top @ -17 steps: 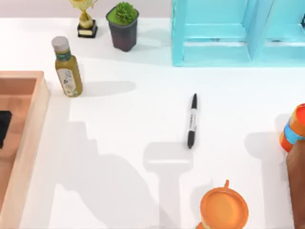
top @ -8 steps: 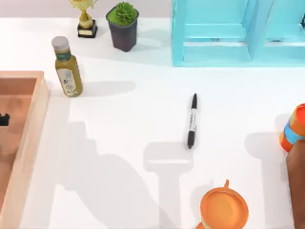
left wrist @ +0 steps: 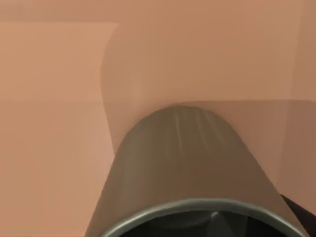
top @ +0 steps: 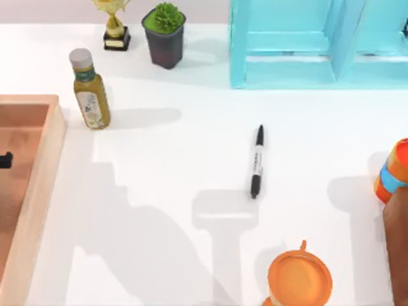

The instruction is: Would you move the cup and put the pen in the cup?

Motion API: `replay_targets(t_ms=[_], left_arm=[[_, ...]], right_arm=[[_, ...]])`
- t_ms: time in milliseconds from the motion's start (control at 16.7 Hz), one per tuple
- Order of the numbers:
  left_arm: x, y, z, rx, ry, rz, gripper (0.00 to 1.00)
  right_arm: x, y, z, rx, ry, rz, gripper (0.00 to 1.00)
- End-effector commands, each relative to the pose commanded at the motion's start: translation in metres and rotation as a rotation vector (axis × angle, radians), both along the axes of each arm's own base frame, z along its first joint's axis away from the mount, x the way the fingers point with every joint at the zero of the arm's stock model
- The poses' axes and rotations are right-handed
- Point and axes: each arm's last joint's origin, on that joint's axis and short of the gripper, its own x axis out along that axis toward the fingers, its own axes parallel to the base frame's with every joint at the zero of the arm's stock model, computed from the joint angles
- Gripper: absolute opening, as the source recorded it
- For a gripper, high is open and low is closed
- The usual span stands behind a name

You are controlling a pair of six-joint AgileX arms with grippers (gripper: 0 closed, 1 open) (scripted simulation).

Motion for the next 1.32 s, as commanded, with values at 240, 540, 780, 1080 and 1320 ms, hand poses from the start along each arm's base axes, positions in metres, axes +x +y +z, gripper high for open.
replay_targets(t_ms=[240, 540, 780, 1080, 1320], left_arm=[[0.0, 0.0, 0.0, 0.0, 0.0, 0.0, 0.0], [0.006, 0.001, 0.008, 0.008, -0.025, 0.026, 0.0], [0.026, -0.007, 0.045, 0.024, -0.112, 0.108, 0.0], [0.034, -0.062, 0.103, 0.005, -0.129, 0.127, 0.0], [0.013, -0.125, 0.137, -0.002, -0.037, 0.046, 0.0]], right_arm=[[0.0, 0.0, 0.0, 0.0, 0.0, 0.0, 1.0], [0.0, 0.0, 0.0, 0.0, 0.0, 0.0, 1.0], [0.0, 0.0, 0.0, 0.0, 0.0, 0.0, 1.0], [0.0, 0.0, 0.0, 0.0, 0.0, 0.0, 1.0], [0.0, 0.0, 0.0, 0.0, 0.0, 0.0, 1.0]])
